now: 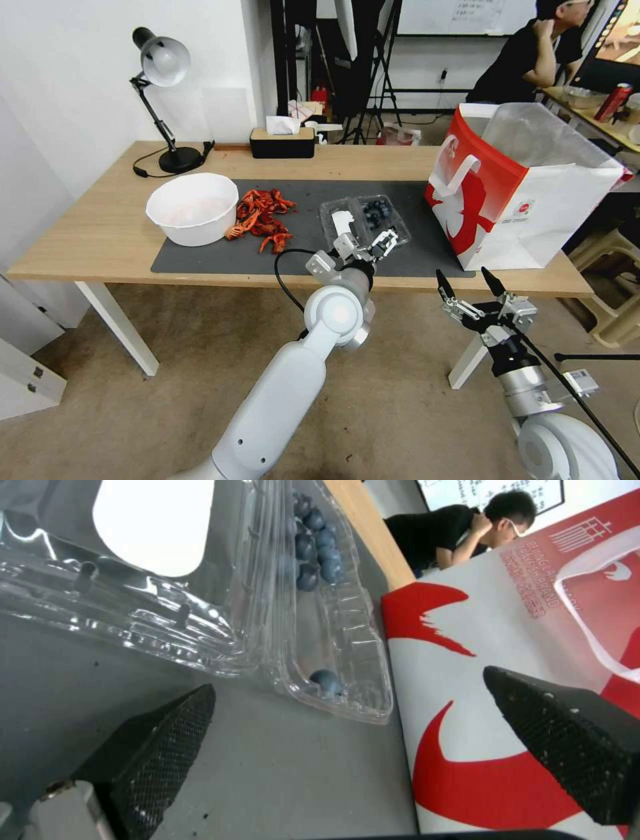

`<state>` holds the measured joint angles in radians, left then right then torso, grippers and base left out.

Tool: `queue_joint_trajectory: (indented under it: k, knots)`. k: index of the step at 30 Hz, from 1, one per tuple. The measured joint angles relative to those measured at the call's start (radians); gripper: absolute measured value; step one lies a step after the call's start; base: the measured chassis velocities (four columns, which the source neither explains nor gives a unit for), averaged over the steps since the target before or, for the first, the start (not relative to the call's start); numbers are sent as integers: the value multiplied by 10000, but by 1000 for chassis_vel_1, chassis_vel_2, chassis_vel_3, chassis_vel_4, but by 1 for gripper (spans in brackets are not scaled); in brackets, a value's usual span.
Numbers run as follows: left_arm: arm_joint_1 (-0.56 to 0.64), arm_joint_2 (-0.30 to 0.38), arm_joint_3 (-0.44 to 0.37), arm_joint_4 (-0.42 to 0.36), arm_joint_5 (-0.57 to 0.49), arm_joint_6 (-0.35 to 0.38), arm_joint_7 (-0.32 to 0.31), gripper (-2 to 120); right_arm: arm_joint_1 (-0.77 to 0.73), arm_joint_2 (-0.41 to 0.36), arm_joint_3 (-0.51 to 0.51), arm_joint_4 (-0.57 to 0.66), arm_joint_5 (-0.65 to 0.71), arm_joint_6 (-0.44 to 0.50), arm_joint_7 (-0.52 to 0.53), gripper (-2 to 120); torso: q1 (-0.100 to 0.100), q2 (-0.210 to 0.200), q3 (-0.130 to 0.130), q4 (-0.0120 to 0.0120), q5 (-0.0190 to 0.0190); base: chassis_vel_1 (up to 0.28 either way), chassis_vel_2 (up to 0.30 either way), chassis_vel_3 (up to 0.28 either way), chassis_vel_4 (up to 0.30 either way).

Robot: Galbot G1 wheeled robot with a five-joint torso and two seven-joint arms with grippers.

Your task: Close the takeout container lid, then place the container into the takeout bag.

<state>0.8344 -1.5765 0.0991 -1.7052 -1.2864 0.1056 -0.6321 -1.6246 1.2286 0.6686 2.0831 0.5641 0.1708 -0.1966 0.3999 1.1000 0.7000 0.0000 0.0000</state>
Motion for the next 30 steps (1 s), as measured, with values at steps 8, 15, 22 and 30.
queue_joint_trajectory:
  k: [8,15,22,30]
  knots:
    - [-132,-62,-57,-10,-109,158,-621,100,10,18,-54,-47,-68,-4,1,100,0,0,0,0,0,0,0,0,0]
    - [-266,-148,-93,88,-134,163,-976,100,-8,40,-91,-53,-139,-2,8,100,0,0,-1,-2,0,0,0,0,0]
    - [-307,-165,-150,130,-180,169,-1009,100,-12,51,-122,-62,-184,6,13,100,0,1,-1,-2,-1,0,0,0,0]
    - [-357,-119,-289,156,-331,170,-1021,100,-24,114,-194,-72,-256,14,14,100,0,0,0,-2,-1,0,0,0,0]
